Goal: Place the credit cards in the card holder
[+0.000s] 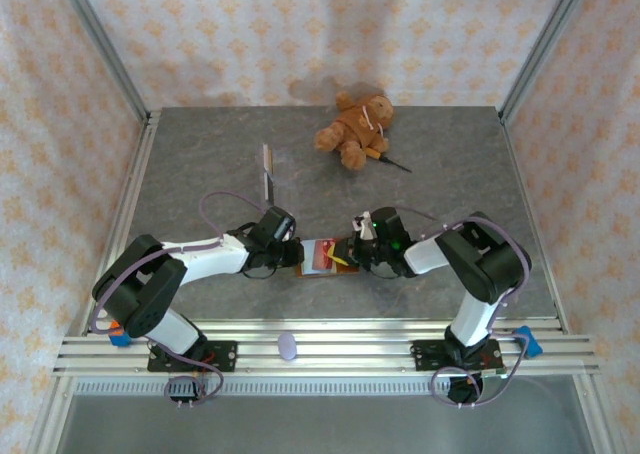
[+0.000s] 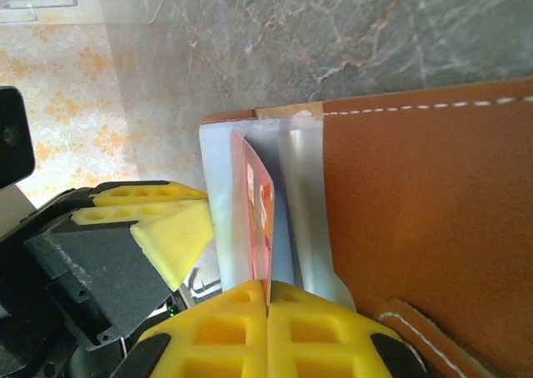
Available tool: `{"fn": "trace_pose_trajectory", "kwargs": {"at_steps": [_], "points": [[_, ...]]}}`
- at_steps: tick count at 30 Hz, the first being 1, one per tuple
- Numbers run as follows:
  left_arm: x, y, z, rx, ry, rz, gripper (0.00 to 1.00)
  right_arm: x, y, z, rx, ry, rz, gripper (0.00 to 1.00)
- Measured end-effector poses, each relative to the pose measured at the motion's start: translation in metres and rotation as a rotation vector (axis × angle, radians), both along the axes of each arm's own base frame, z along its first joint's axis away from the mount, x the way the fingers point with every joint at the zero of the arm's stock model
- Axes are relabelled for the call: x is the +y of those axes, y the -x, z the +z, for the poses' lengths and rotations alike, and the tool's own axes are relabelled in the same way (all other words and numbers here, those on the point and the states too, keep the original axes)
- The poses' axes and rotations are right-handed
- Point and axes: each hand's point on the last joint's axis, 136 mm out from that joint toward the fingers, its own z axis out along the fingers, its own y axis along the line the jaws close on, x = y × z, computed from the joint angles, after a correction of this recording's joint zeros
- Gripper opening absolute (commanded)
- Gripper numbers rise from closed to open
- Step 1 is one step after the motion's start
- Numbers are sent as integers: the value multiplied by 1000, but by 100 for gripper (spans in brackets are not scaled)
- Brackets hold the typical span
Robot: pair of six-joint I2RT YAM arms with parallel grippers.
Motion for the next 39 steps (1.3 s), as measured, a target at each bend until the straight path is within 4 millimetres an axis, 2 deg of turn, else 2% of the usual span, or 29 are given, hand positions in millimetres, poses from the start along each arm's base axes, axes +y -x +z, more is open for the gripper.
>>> {"fn": "trace_pose_trajectory", "kwargs": {"at_steps": [10,20,28,37,39], "points": [[6,1,1,-8,-30,-3,15,2,2,-3,-17,34,46,6],[34,15,-3,14,-158,4,14,0,4,-3,-39,136,116,18],[34,16,-5,13,-163,-6,14,-2,6,-3,-48,177,141,22],[32,15,-3,6,-152,-9,15,-6,7,-5,-39,209,146,2],[30,14,-2,4,-141,-7,14,-4,6,-3,-42,203,150,0]]}}
